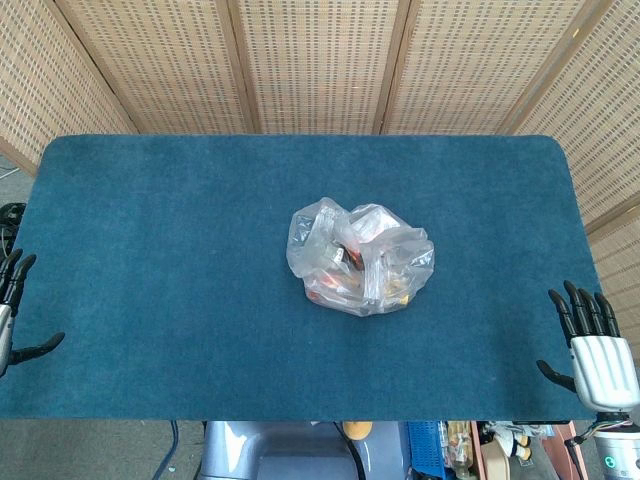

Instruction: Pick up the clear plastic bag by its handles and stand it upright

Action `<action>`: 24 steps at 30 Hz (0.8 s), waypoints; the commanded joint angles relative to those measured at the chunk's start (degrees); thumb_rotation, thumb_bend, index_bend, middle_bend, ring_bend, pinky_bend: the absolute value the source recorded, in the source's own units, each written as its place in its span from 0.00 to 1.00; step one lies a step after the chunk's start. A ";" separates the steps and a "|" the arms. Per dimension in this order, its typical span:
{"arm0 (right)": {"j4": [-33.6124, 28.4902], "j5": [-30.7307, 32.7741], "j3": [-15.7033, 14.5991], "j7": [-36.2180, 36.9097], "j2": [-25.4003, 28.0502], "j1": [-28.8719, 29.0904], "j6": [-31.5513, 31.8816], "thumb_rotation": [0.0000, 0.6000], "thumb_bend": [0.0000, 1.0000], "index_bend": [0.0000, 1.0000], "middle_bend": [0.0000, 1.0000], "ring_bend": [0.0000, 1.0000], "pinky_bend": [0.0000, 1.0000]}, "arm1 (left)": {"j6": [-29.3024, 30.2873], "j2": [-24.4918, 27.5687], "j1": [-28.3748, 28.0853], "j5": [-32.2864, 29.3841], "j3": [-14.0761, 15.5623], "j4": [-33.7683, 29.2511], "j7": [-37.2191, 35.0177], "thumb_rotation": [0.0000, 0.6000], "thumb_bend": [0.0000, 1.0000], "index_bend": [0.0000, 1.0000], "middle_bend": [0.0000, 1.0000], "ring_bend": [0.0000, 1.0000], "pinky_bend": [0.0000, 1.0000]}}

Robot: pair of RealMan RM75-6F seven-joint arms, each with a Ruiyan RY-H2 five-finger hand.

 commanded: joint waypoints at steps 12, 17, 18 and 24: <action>-3.08 -5.75 -3.15 18.52 5.07 10.32 -17.60 1.00 0.00 0.01 0.00 0.00 0.00 | -0.33 -0.25 -0.16 -0.67 -0.05 -0.29 0.95 1.00 0.08 0.00 0.00 0.00 0.00; -2.62 -9.34 -2.92 30.83 4.96 18.18 -25.77 1.00 0.00 0.01 0.00 0.00 0.00 | -0.51 -0.78 -0.57 -1.53 -0.67 0.09 1.12 1.00 0.09 0.00 0.00 0.00 0.00; -2.60 -9.73 -2.78 32.29 4.68 19.37 -26.81 1.00 0.00 0.02 0.00 0.00 0.00 | -0.66 -0.87 -0.65 -1.74 -0.72 0.14 1.18 1.00 0.09 0.00 0.00 0.00 0.00; -2.74 -9.19 -1.02 38.23 2.51 25.54 -32.56 1.00 0.00 0.03 0.00 0.00 0.00 | -1.52 -1.29 -1.22 -3.01 -1.17 0.40 1.63 1.00 0.09 0.00 0.00 0.00 0.00</action>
